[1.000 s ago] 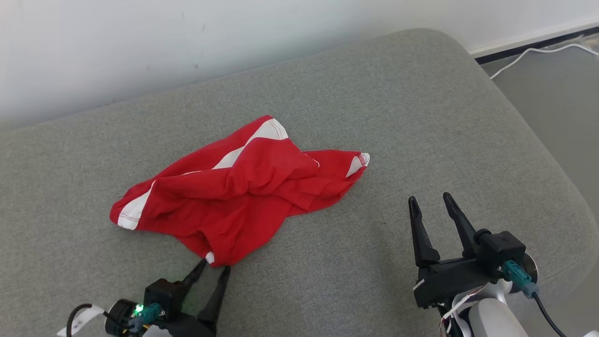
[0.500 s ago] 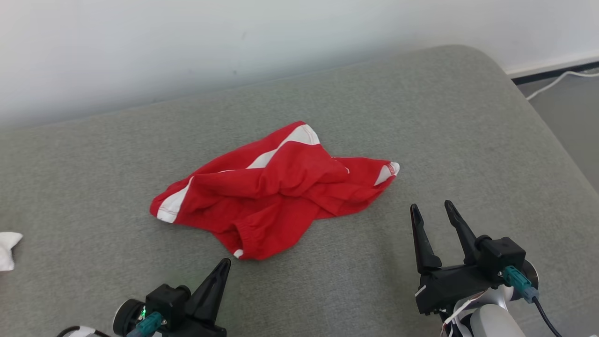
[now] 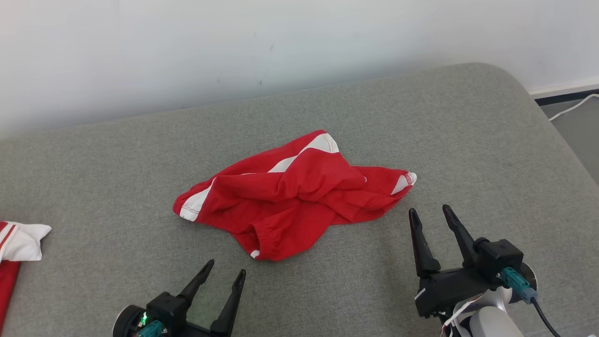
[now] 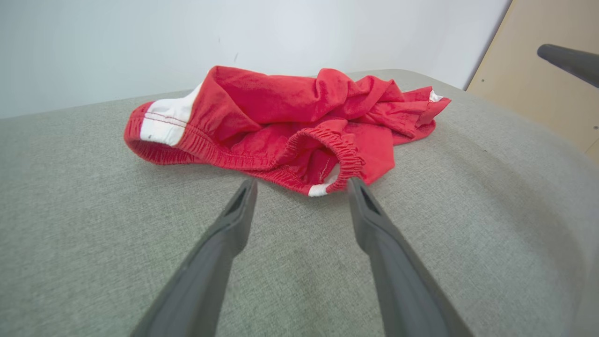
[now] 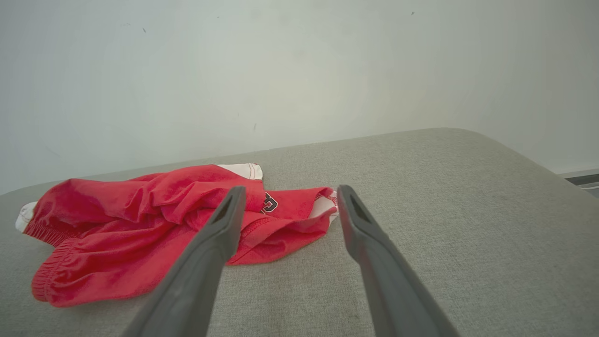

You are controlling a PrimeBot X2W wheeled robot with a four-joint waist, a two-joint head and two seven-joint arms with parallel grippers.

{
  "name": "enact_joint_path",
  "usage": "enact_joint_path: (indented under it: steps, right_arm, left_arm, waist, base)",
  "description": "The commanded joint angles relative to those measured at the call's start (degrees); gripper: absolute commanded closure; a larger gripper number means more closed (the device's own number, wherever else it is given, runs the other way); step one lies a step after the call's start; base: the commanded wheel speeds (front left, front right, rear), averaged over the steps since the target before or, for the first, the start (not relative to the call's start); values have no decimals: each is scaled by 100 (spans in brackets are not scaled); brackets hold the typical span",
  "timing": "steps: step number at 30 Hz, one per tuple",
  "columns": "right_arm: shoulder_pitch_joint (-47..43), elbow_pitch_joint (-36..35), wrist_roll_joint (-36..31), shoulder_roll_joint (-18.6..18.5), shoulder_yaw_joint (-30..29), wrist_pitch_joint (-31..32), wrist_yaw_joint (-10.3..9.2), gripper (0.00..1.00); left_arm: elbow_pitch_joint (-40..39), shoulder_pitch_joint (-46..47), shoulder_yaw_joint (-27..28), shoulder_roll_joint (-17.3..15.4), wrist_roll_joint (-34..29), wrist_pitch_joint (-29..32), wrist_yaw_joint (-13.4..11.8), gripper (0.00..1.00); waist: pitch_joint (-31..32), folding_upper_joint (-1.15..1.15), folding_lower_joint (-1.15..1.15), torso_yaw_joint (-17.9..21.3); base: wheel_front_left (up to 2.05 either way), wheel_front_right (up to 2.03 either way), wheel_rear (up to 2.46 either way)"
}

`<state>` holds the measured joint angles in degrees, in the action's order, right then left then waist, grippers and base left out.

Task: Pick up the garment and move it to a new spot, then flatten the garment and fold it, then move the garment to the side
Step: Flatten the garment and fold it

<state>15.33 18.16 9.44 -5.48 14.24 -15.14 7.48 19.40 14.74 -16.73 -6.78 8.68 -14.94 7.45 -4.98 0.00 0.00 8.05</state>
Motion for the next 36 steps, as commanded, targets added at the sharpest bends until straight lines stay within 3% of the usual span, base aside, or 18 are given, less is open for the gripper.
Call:
enact_joint_path:
  steps: [1, 13, 36]
  right_arm:
    - [-32, 7, 19, -34, 3, -17, 3, 0]
    - [25, 26, 41, -22, 49, -17, 3, 0]
    - [117, -13, 78, 52, 61, -17, 3, 0]
  left_arm:
    - [-34, -76, 31, -4, -41, -13, -10, 0]
    - [7, 41, -5, -25, -188, -13, -6, 0]
    - [1134, 751, -342, -352, -17, -13, -2, 0]
  waist:
    - [1, 0, 0, 21]
    - [-30, 0, 0, 172]
    - [-353, 0, 0, 1051]
  base:
    - [0, 0, 0]
    - [0, 0, 0]
    - [0, 0, 0]
